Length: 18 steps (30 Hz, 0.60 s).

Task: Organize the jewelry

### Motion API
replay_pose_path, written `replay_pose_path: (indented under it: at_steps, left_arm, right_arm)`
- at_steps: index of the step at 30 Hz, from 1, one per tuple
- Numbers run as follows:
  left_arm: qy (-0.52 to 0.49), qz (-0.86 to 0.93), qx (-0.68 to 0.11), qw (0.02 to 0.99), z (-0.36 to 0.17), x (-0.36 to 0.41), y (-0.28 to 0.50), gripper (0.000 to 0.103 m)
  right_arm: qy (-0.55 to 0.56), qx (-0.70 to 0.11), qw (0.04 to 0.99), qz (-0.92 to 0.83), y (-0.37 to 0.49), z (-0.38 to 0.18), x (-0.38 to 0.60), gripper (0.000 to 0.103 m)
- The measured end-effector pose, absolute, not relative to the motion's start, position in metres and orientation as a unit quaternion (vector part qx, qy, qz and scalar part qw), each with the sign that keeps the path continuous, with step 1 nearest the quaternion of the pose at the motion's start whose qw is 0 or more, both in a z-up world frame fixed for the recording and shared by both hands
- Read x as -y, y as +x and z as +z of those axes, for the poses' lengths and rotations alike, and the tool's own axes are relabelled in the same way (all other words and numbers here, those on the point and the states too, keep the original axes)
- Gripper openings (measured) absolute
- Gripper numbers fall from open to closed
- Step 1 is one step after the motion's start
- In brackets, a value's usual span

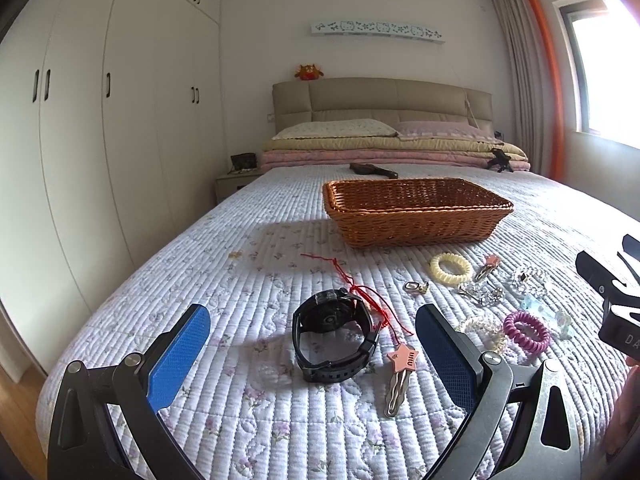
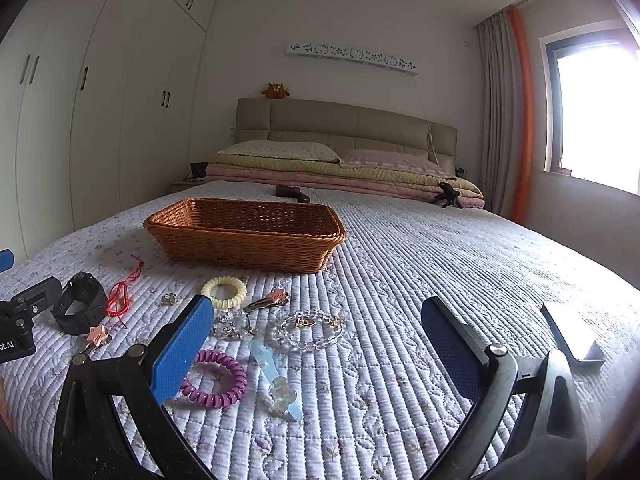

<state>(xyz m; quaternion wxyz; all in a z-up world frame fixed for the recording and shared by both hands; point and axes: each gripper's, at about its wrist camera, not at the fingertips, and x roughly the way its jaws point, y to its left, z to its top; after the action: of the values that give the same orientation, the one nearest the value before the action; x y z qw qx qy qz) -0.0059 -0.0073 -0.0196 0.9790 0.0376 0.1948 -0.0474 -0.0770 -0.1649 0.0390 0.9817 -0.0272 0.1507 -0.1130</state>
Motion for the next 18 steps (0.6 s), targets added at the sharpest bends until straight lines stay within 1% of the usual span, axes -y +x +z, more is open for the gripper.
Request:
replay_pose_path:
  at_steps: [14, 17, 18]
  left_arm:
    - [0.036, -0.054, -0.199, 0.978, -0.020, 0.007, -0.008, 0.102]
    - [0.035, -0.053, -0.222, 0.973, -0.017, -0.001, -0.006, 0.102]
    - [0.034, -0.059, -0.237, 0.969, -0.016, -0.007, -0.003, 0.102]
  right_arm:
    - [-0.014, -0.164, 0.980, -0.108, -0.075, 0.040, 0.168, 0.103]
    - [-0.008, -0.178, 0.979, -0.103, -0.073, 0.042, 0.174, 0.103]
    - [-0.011, -0.183, 0.978, -0.104, -0.072, 0.044, 0.177, 0.101]
